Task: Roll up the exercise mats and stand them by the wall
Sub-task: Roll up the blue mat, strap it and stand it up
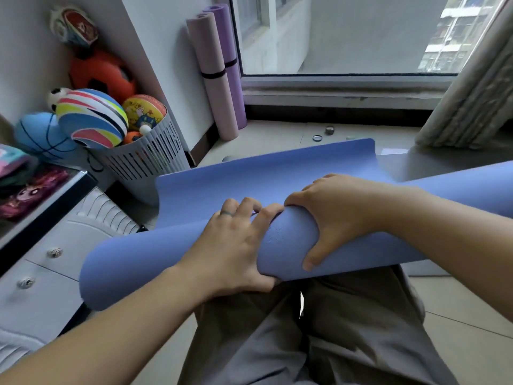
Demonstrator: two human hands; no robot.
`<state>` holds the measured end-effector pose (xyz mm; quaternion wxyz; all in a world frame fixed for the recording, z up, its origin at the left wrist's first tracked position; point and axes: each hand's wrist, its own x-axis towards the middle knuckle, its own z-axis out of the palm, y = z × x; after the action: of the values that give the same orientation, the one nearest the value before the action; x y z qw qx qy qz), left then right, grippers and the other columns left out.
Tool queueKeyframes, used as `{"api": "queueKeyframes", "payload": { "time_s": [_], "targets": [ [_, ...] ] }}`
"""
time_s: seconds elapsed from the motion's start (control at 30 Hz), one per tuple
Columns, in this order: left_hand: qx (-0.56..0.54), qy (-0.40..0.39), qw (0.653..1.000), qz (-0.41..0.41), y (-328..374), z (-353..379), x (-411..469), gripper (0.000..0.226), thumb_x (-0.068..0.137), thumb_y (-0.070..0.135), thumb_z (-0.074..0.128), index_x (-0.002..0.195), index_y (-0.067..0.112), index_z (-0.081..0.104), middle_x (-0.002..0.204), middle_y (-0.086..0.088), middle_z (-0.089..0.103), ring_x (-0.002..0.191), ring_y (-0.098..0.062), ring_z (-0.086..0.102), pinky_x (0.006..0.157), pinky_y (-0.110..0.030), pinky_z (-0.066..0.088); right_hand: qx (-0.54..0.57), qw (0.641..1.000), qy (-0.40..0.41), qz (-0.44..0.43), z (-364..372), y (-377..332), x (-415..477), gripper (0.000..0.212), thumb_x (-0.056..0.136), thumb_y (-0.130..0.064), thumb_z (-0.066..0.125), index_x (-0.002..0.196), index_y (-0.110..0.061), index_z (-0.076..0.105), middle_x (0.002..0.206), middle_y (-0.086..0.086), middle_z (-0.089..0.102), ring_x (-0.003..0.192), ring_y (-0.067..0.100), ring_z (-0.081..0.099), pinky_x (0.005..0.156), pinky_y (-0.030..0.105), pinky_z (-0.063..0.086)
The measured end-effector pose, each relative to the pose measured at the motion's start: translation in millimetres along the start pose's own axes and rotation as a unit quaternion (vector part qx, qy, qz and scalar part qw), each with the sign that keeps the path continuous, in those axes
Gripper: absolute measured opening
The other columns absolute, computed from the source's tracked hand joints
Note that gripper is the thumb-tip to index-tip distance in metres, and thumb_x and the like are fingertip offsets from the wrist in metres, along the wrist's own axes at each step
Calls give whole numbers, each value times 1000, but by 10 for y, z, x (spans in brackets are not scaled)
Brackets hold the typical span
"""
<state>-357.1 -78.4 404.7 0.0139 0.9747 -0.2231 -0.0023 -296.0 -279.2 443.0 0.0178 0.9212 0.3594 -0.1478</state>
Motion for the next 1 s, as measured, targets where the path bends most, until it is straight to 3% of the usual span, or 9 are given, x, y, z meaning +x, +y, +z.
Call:
{"api": "queueKeyframes", "payload": {
  "time_s": [0.13, 0.23, 0.4, 0.47, 0.57, 0.67, 0.8, 0.9, 1.0],
  "targets": [
    [-22, -45, 998, 29, -91, -73, 11, 100, 57, 68, 68, 141, 43, 19, 129, 10, 35, 109, -18, 35, 89, -29, 40, 26, 999, -21, 37, 44, -107, -46, 87, 56, -82, 63, 126, -33, 45, 106, -11, 60, 96, 15, 55, 86, 34, 45],
    [-42, -84, 995, 27, -137, -112, 159, 100, 58, 67, 70, 140, 45, 18, 127, 11, 39, 112, -17, 36, 94, -32, 41, -28, 997, 63, 36, 244, -176, -138, 103, 57, -83, 56, 140, -28, 30, 125, -7, 51, 111, 18, 49, 97, 38, 38],
    [-85, -190, 978, 1, -265, -213, 432, 103, 60, 66, 75, 143, 47, 16, 128, 10, 41, 118, -17, 37, 101, -34, 36, -33, 994, 74, 70, 407, -196, -117, 113, 51, -78, 65, 142, -26, 24, 128, -6, 46, 114, 20, 47, 94, 39, 39],
    [-43, -182, 982, -11, -216, -208, 417, 101, 69, 66, 68, 147, 42, 10, 138, 6, 37, 126, -20, 35, 107, -42, 31, -3, 996, 55, 71, 332, -128, -23, 108, 50, -77, 69, 138, -28, 29, 123, -8, 49, 111, 18, 48, 91, 37, 41],
    [108, -139, 984, -26, 3, -74, 298, 106, 81, 67, 53, 151, 24, -13, 156, -9, 10, 142, -29, 16, 115, -58, 11, 58, 996, -2, 74, 212, 2, 133, 107, 48, -75, 74, 136, -31, 31, 125, -9, 51, 115, 17, 48, 91, 36, 43],
    [134, -95, 985, -45, 82, 50, 269, 111, 78, 64, 58, 150, 24, -16, 156, -10, 4, 143, -29, 12, 115, -54, 5, 75, 994, -30, 77, 163, 71, 214, 108, 50, -71, 77, 138, -31, 30, 131, -9, 50, 119, 17, 48, 93, 35, 42],
    [91, -59, 994, -30, -61, 35, 370, 109, 70, 65, 61, 151, 27, -1, 153, -6, 18, 137, -26, 24, 115, -47, 15, -75, 991, 71, 87, 371, -68, 104, 127, 53, -71, 72, 150, -18, 9, 143, 7, 38, 126, 28, 43, 104, 48, 33],
    [79, -70, 994, -19, -125, 18, 396, 109, 68, 67, 62, 151, 26, 3, 150, -6, 25, 133, -27, 30, 112, -46, 22, -85, 977, 179, 79, 593, -149, 116, 119, 45, -67, 72, 141, -13, 28, 121, 12, 56, 102, 34, 58, 86, 48, 44],
    [94, -82, 992, -30, -115, -35, 401, 109, 70, 67, 61, 150, 27, -1, 148, -5, 28, 132, -26, 33, 113, -53, 18, -54, 981, 172, 66, 509, -84, 158, 101, 48, -68, 67, 131, -17, 41, 107, 3, 59, 90, 29, 58, 74, 41, 46]
  ]
}}
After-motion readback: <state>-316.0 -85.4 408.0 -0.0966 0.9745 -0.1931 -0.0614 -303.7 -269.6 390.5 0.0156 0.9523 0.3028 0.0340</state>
